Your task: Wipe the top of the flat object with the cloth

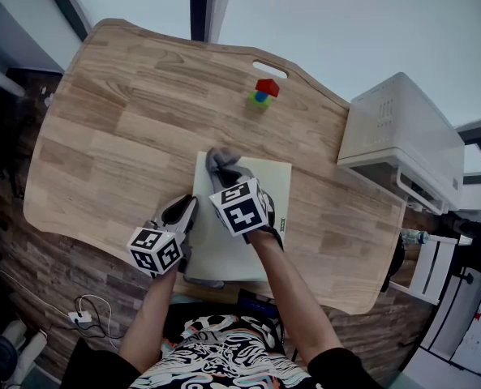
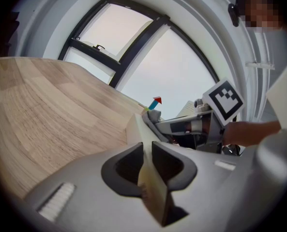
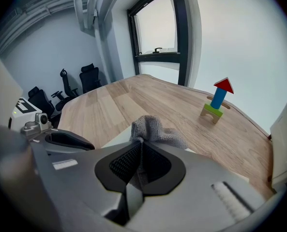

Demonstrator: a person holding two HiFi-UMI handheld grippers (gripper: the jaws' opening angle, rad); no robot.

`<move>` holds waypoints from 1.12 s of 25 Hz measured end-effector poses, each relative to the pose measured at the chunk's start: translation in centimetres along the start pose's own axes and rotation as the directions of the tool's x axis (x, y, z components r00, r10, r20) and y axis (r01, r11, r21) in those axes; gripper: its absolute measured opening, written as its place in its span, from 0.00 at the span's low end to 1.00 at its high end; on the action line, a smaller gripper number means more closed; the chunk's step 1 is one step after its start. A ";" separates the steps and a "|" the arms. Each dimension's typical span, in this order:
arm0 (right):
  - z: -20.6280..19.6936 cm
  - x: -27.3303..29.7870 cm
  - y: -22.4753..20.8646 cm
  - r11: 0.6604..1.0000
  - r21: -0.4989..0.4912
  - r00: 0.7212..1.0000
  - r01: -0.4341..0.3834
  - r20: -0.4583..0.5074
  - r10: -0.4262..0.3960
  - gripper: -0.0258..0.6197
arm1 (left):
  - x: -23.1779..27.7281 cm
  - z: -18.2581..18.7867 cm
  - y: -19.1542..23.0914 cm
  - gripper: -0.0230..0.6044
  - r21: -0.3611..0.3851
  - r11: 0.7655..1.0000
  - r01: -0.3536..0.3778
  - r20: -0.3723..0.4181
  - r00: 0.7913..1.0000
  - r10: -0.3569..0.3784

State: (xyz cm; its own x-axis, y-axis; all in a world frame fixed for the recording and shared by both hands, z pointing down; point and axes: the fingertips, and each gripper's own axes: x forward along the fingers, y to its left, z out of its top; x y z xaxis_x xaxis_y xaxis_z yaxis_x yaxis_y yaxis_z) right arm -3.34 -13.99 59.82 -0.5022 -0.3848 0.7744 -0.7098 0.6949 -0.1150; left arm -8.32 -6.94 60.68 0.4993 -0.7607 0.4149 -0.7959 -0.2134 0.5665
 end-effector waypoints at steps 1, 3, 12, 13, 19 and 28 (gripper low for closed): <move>0.0 0.0 0.1 1.000 0.001 1.000 -0.004 0.000 0.004 0.06 | 0.0 0.0 0.0 0.22 0.000 1.000 0.000 0.000 1.000 0.000; 0.2 0.1 0.3 1.000 0.004 1.000 -0.015 0.002 0.015 0.06 | 0.0 0.0 0.0 0.22 -0.001 1.000 0.000 0.000 1.000 0.000; 0.8 0.6 1.0 0.998 0.001 0.998 -0.059 0.012 0.059 0.06 | 0.0 -0.1 0.0 0.22 -0.006 1.000 -0.003 0.003 1.000 0.003; 0.8 0.6 1.1 0.998 0.004 0.998 -0.062 0.007 0.062 0.06 | 0.0 -0.1 0.0 0.22 -0.005 1.000 -0.004 0.003 1.000 0.004; 0.7 0.7 1.8 0.997 -0.006 0.997 -0.072 -0.005 0.072 0.06 | 0.0 -0.1 0.0 0.22 -0.007 1.000 -0.004 0.003 1.000 0.004; 0.4 0.4 2.3 0.996 -0.014 0.996 -0.085 -0.014 0.085 0.06 | 0.0 -0.1 0.0 0.22 -0.006 1.000 -0.003 0.002 1.000 0.003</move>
State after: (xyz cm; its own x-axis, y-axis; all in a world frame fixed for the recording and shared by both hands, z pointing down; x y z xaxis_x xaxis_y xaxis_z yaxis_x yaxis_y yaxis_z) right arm -5.36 -12.77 59.67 -0.5538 -0.3154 0.7706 -0.6574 0.7336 -0.1721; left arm -8.30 -6.93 60.75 0.4960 -0.7623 0.4157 -0.7955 -0.2071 0.5694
